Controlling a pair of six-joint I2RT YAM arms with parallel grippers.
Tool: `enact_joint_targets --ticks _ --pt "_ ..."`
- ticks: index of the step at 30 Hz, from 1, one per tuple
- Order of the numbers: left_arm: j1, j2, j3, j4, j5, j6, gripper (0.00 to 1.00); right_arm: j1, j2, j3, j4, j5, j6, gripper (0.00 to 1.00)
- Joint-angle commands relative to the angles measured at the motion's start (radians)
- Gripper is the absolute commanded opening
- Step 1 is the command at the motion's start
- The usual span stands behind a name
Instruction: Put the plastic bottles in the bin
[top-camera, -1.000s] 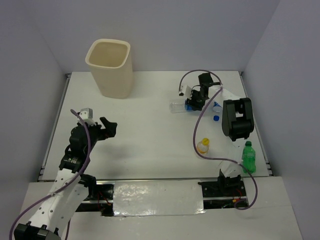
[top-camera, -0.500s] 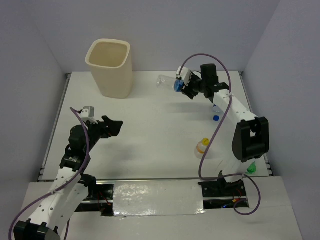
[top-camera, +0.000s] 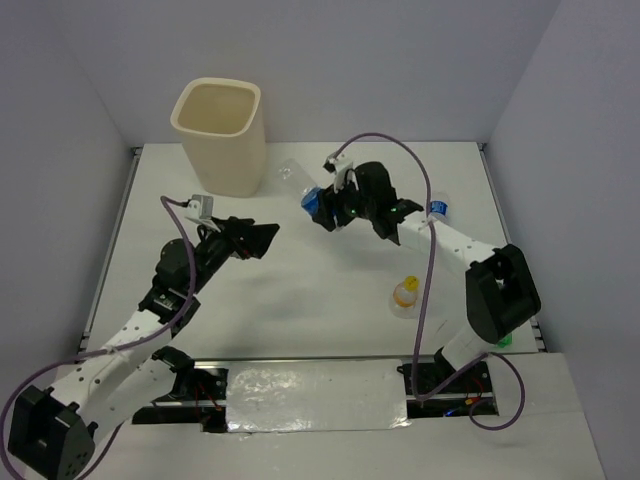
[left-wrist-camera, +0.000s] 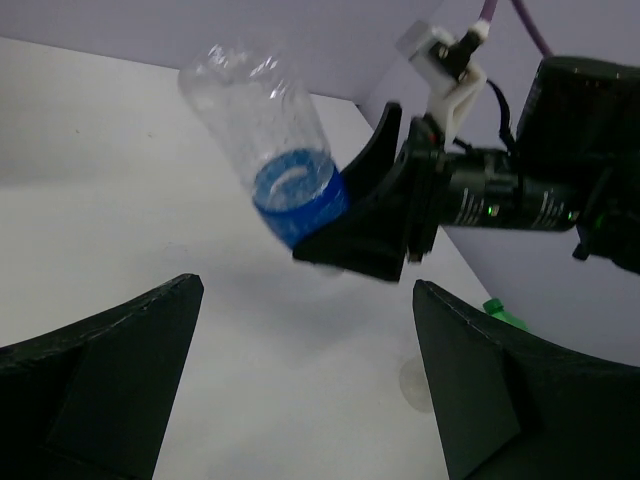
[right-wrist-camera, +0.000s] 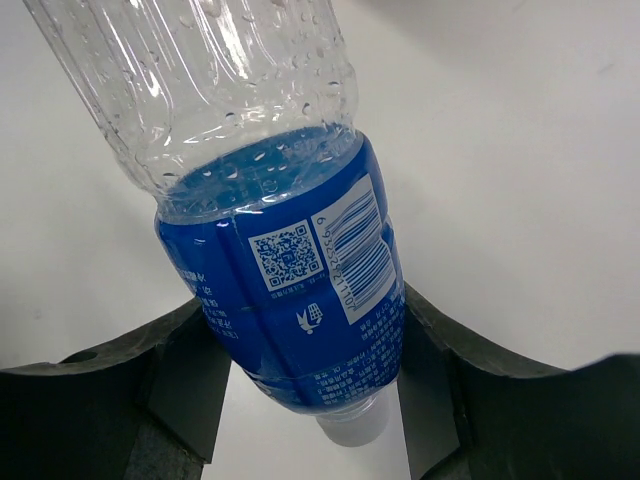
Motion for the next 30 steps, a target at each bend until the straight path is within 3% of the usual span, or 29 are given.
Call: enact_joint_targets --ticks 1,12,20,24,30 --pt "-0.039 0.059 0.035 0.169 -0.081 -0.016 0.99 0.081 -0.089 -0.058 0.104 0.01 0.156 0.22" --pt "-0.08 0.244 0.144 0.123 -0.156 -0.007 0.99 0.147 -0.211 -0.211 0.182 -0.083 0.194 0.23" --pt "-0.102 0.313 0.172 0.204 -0.155 -0.039 0.99 0.198 -0.181 -0.159 0.084 -0.097 0.156 0.27" --pt "-0.106 0.338 0.201 0.166 -0.242 -0.044 0.99 0.231 -0.199 -0.179 0.12 -0.123 0.13 0.28" --pt "-0.112 0.314 0.16 0.3 -0.118 -0.005 0.99 0.235 -0.164 -0.121 0.078 -0.177 0.18 0.28"
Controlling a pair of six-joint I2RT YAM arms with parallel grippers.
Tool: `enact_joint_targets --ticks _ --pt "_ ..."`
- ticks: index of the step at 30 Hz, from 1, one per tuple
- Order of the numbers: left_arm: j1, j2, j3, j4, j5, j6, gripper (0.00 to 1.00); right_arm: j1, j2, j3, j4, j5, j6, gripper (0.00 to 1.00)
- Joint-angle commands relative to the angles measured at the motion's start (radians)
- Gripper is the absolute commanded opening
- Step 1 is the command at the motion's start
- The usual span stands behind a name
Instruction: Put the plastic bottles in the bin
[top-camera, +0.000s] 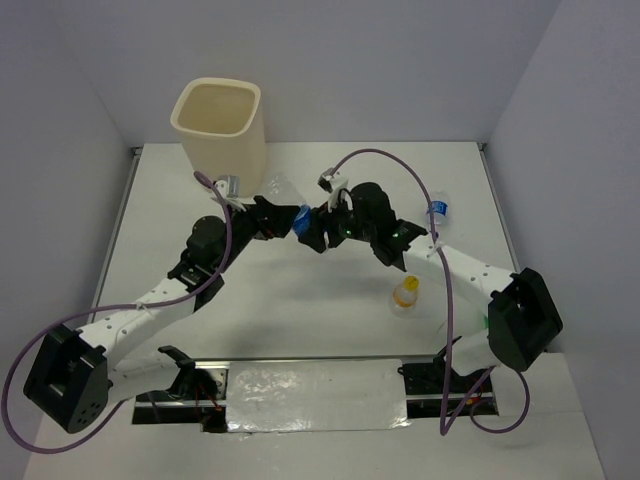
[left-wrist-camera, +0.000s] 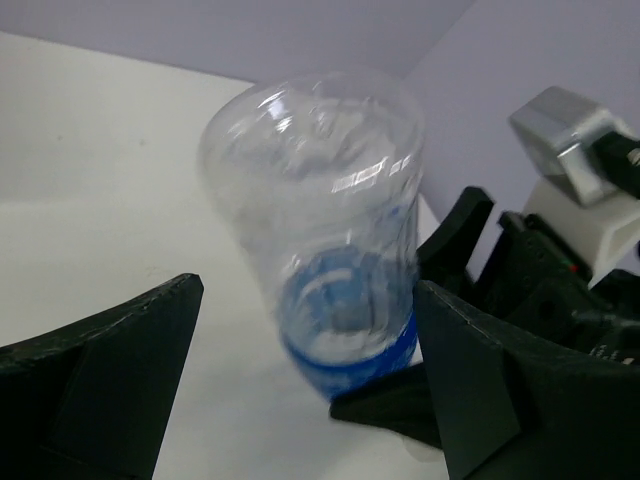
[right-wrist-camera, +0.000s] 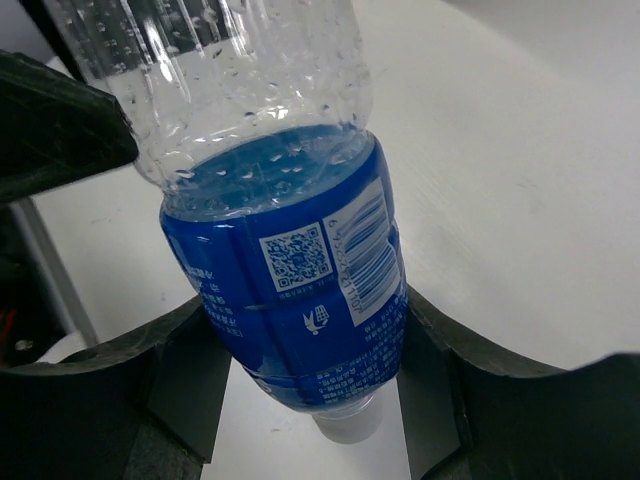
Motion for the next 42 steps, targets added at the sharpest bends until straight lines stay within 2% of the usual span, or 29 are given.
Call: enact_joint_targets --ticks 1,4,7,12,13,14,15,16,17,18,19,21,22,27,30,35,42 --pt "-0.01 -0.027 0.01 0.176 0.025 0.027 0.99 0.083 0.017 0.076 -0.013 -0.19 -0.004 0.28" --pt "-0.013 -0.044 0.032 0.101 -0.014 0.051 0.99 0.085 0.019 0.1 0.012 -0.223 -0.001 0.27" --pt "-0.013 -0.036 0.035 0.102 -0.032 0.059 0.99 0.09 0.01 0.081 0.036 -0.292 -0.01 0.28" --pt "-0.014 0.013 0.072 0.075 -0.05 0.053 0.99 0.103 -0.036 0.05 0.016 -0.285 -0.058 0.34" --pt "-0.013 0.025 0.076 0.092 -0.038 0.053 0.91 0.105 -0.042 0.042 0.011 -0.273 -0.056 0.36" --pt "-0.013 0.031 0.075 0.105 -0.013 0.051 0.85 0.102 -0.052 0.039 0.004 -0.256 -0.061 0.49" --pt "-0.013 0.033 0.075 0.119 -0.007 0.051 0.76 0.103 -0.058 0.035 -0.001 -0.239 -0.064 0.53" --pt "-0.013 0.038 0.076 0.128 -0.007 0.051 0.6 0.103 -0.064 0.025 -0.004 -0.208 -0.064 0.55" --pt "-0.013 0.038 0.079 0.127 -0.005 0.051 0.54 0.102 -0.07 0.022 -0.006 -0.194 -0.065 0.64" --pt "-0.013 0.033 0.089 0.119 -0.015 0.059 0.43 0.1 -0.084 0.013 -0.003 -0.181 -0.067 0.67" --pt "-0.013 0.03 0.096 0.098 -0.022 0.061 0.4 0.1 -0.092 0.008 -0.001 -0.147 -0.067 0.74" --pt "-0.015 0.024 0.119 0.084 -0.039 0.082 0.38 0.09 -0.104 0.007 -0.015 -0.128 -0.085 0.87" --pt "-0.015 0.024 0.133 0.061 -0.047 0.093 0.37 0.085 -0.104 0.011 -0.024 -0.119 -0.088 1.0" --pt "0.005 0.068 0.287 -0.074 -0.149 0.157 0.4 -0.023 -0.131 -0.025 -0.001 -0.102 -0.036 1.0" --pt "0.086 0.116 0.403 -0.144 -0.131 0.171 0.38 -0.108 -0.179 -0.083 0.045 -0.124 0.016 1.0" --pt "0.286 0.223 0.604 -0.16 -0.035 0.203 0.4 -0.334 -0.295 -0.188 0.151 -0.159 0.123 1.0" --pt "0.424 0.477 0.942 -0.123 -0.073 0.265 0.46 -0.369 -0.42 -0.241 0.094 0.126 0.056 1.0"
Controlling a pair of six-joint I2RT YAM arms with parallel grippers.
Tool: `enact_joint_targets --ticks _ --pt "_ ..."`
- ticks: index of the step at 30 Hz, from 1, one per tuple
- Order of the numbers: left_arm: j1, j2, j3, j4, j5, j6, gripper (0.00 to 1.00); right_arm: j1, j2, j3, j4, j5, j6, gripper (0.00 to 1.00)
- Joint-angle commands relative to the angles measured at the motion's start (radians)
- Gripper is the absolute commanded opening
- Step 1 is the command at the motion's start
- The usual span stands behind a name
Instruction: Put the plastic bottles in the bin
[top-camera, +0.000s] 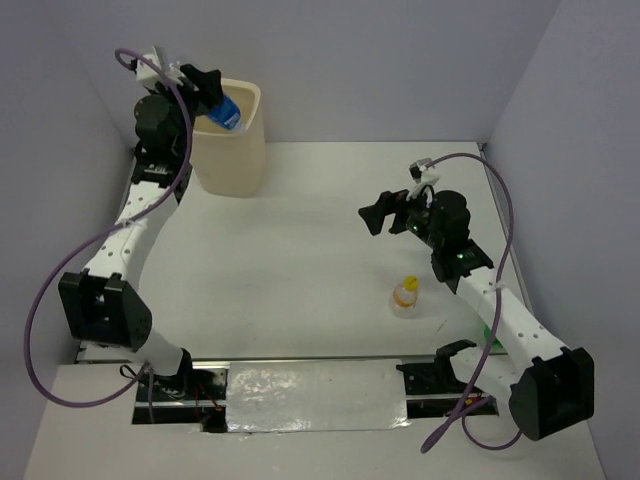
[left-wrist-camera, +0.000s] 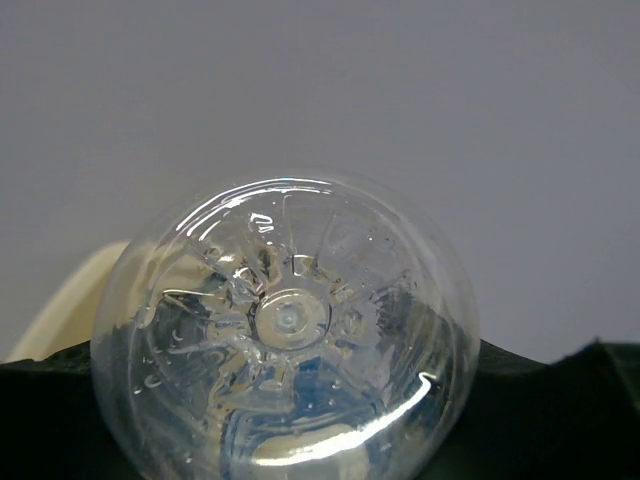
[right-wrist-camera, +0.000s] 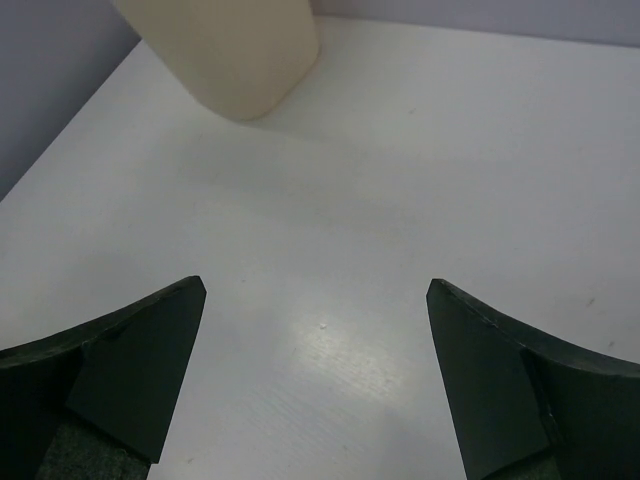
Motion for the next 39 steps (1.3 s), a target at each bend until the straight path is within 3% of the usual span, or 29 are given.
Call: enact_joint_targets --ticks 1,8,10,11,19,25,28,33,36,37,39 --pt "0.048 0.111 0.145 0.076 -0.019 0.054 0.49 -0.004 -0.059 -0.026 0.042 0.2 -0.01 1.0" --pt "0.095 0.407 0.462 0.057 -0.134 0.097 0.63 -0.033 -0.046 -0.018 0.004 0.393 -0.003 1.0" --pt "0.104 0.48 0.518 0.015 -0.105 0.068 0.94 -0.051 -0.015 0.005 -0.023 0.411 0.0 1.0" --pt "0.104 0.496 0.544 0.0 -0.093 0.059 0.99 -0.058 -0.006 0.011 -0.031 0.434 0.004 1.0" --pt "0.105 0.504 0.608 -0.06 -0.041 0.062 0.99 -0.179 0.056 0.039 -0.095 0.462 0.078 1.0" --pt "0.105 0.377 0.581 -0.178 0.021 0.058 0.99 -0.269 0.177 0.111 -0.231 0.502 0.138 1.0" --pt "0.104 0.257 0.503 -0.212 0.125 0.038 0.99 -0.272 0.275 0.167 -0.224 0.512 0.116 1.0" --pt "0.073 -0.031 0.193 -0.298 0.25 0.015 0.99 -0.335 0.491 0.316 -0.266 0.525 0.118 1.0" --pt "0.023 -0.241 -0.168 -0.194 0.233 -0.085 0.99 -0.361 0.633 0.413 -0.31 0.434 0.1 1.0" --pt "0.007 -0.328 -0.355 -0.148 0.226 -0.108 0.99 -0.363 0.669 0.457 -0.329 0.436 0.093 1.0" --pt "-0.037 -0.389 -0.5 -0.04 0.237 -0.16 0.99 -0.364 0.724 0.49 -0.375 0.463 0.098 1.0"
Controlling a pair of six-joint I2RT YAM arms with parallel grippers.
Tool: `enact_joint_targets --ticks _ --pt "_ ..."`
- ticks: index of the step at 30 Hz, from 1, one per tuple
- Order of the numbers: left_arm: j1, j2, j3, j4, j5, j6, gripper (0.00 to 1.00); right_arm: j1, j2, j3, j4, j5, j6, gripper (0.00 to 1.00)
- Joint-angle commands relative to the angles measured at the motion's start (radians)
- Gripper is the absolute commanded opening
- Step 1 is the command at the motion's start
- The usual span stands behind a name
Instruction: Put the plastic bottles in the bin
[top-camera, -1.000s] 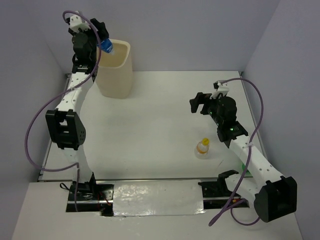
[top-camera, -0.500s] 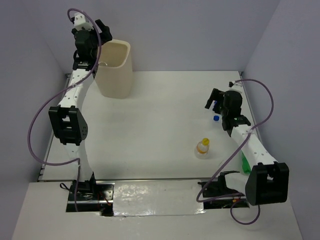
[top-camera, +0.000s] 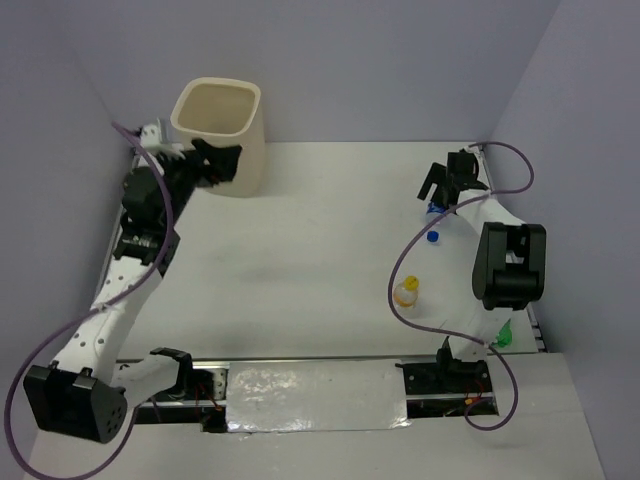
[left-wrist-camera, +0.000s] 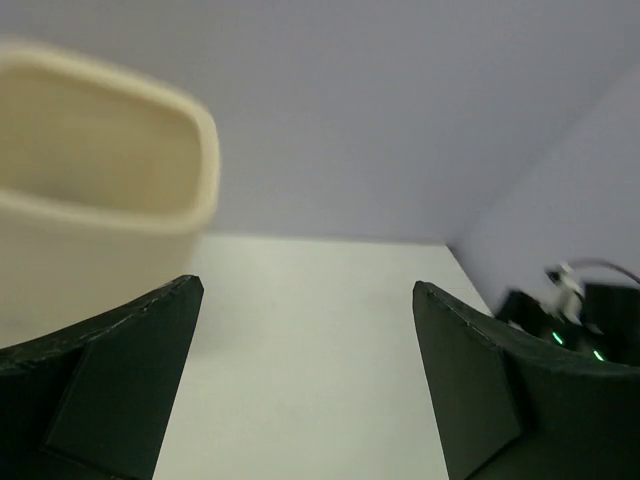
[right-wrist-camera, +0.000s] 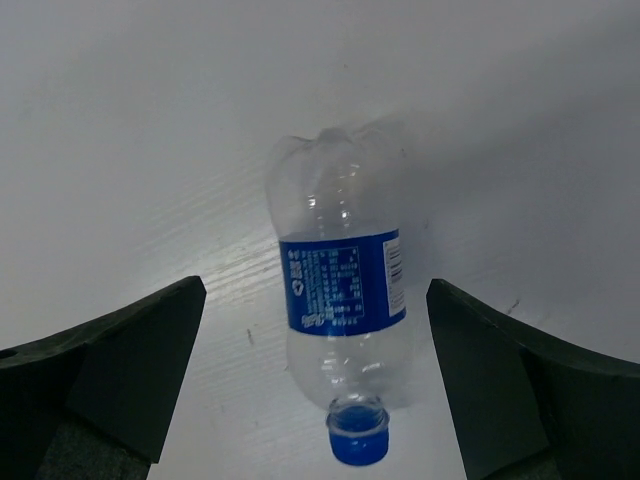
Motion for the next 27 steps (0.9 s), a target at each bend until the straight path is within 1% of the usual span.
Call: enact_joint_targets --ticks 1,3,6,9,11,12,13,15,16,17,18,19,21,23,24,26,27 --pt "-0.056 -0.064 -0.29 0.125 0.054 -0.112 0.99 -0.004 0.094 0.076 -0.08 0.001 -0.016 1.0" --pt "-0.067 -0.11 -0.326 0.09 0.094 -0.117 0.99 -0.005 0.118 0.077 -0.061 -0.03 -0.026 1.0" --pt "-0.076 -0.167 -0.372 0.067 0.097 -0.115 0.99 -0.005 0.155 0.086 -0.081 -0.053 -0.021 0.99" --pt "-0.078 -0.215 -0.397 0.039 0.079 -0.095 0.99 -0.01 0.174 0.097 -0.109 -0.053 -0.018 0.98" --pt "-0.078 -0.236 -0.394 0.018 0.048 -0.089 0.99 -0.011 0.18 0.09 -0.113 -0.059 -0.029 0.94" --pt "-0.078 -0.239 -0.399 0.01 0.042 -0.091 0.99 -0.01 0.18 0.087 -0.113 -0.056 -0.032 0.91" --pt "-0.078 -0.249 -0.402 0.007 0.034 -0.092 0.99 -0.011 0.181 0.084 -0.115 -0.055 -0.033 0.83" --pt "-0.078 -0.252 -0.408 0.005 0.034 -0.097 0.99 -0.01 0.171 0.077 -0.109 -0.045 -0.032 0.71" --pt "-0.078 -0.253 -0.409 -0.007 0.043 -0.1 0.99 -0.01 0.163 0.065 -0.096 -0.044 -0.033 0.56" --pt "-0.078 -0.253 -0.409 -0.01 0.048 -0.102 0.99 -0.01 0.155 0.061 -0.092 -0.041 -0.036 0.52" --pt "-0.078 -0.252 -0.409 -0.021 0.054 -0.103 0.99 -0.011 0.139 0.054 -0.092 -0.035 -0.044 0.43" --pt "-0.078 -0.25 -0.408 -0.024 0.054 -0.106 0.99 -0.011 0.129 0.051 -0.089 -0.041 -0.053 0.4" --pt "-0.079 -0.246 -0.411 -0.019 0.077 -0.115 0.99 -0.01 0.082 0.031 -0.072 -0.073 -0.099 0.39" --pt "-0.084 -0.238 -0.411 -0.009 0.118 -0.126 0.99 -0.002 0.034 0.01 -0.024 -0.174 -0.145 0.36" --pt "-0.089 -0.233 -0.417 -0.001 0.131 -0.128 0.99 0.006 -0.025 -0.019 -0.003 -0.226 -0.174 0.36" --pt "-0.121 -0.229 -0.428 0.014 0.129 -0.126 0.99 0.051 -0.094 -0.056 0.06 -0.319 -0.263 0.36" --pt "-0.135 -0.226 -0.429 0.013 0.103 -0.123 0.99 0.062 -0.131 -0.088 0.077 -0.344 -0.291 0.36"
